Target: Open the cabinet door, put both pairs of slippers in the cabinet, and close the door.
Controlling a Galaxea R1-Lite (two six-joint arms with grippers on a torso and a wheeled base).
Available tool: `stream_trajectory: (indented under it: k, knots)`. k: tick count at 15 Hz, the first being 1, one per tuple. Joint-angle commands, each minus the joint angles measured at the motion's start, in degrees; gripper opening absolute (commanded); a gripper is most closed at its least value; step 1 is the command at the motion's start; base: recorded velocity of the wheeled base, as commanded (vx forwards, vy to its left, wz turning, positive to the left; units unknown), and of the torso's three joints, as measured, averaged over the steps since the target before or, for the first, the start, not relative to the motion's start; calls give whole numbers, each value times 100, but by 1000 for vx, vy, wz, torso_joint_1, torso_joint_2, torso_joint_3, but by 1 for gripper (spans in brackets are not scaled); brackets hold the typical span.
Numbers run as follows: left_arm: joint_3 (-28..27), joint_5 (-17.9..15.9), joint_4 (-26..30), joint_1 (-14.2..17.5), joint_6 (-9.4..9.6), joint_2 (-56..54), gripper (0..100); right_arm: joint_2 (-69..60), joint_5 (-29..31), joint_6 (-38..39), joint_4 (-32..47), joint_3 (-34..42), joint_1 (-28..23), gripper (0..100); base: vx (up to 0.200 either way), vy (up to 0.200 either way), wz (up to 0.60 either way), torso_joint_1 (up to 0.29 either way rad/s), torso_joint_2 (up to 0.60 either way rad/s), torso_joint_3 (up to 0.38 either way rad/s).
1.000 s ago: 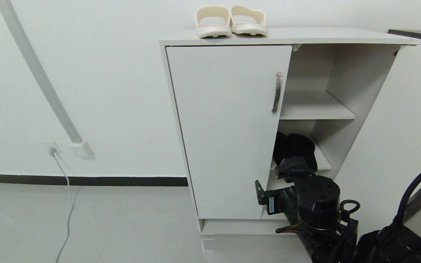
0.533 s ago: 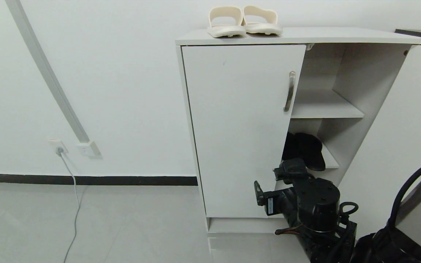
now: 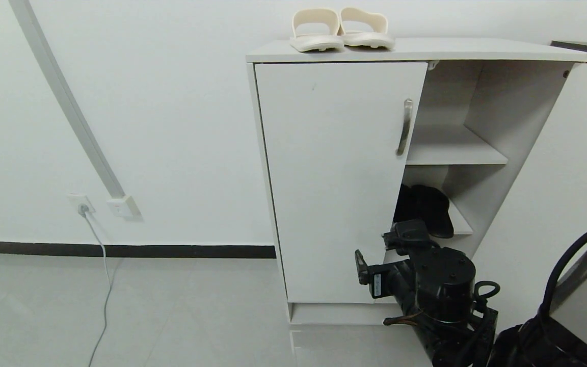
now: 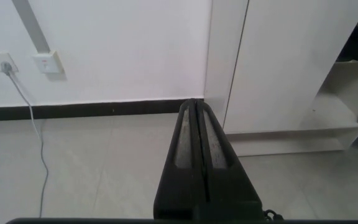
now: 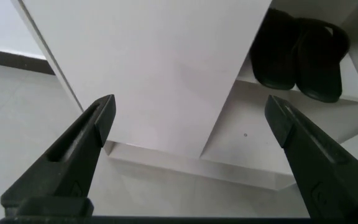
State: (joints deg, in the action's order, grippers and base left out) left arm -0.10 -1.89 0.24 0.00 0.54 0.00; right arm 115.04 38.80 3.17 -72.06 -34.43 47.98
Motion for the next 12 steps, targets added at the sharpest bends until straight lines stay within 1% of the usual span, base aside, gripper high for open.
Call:
stream_trajectory:
  k: [1, 4, 5, 8, 12]
  knots:
    - [1, -4, 2, 0, -1, 9, 0, 27, -4, -1, -10, 6, 9, 100, 0, 0, 0, 0, 0, 0]
    - [1, -4, 2, 0, 8, 9, 0, 27, -4, -9, -10, -20, 9, 100, 0, 0, 0, 0, 0, 0]
    - [1, -4, 2, 0, 8, 9, 0, 27, -4, -9, -19, -3, 18, 100, 0, 0, 0, 2, -119, -134]
    - [1, -4, 2, 0, 8, 9, 0, 27, -4, -62, -98, 6, 18, 100, 0, 0, 0, 1, -183, -321]
    - [1, -4, 2, 0, 8, 9, 0, 62, -4, -124, -230, 15, 18, 100, 0, 0, 0, 45, -516, -372]
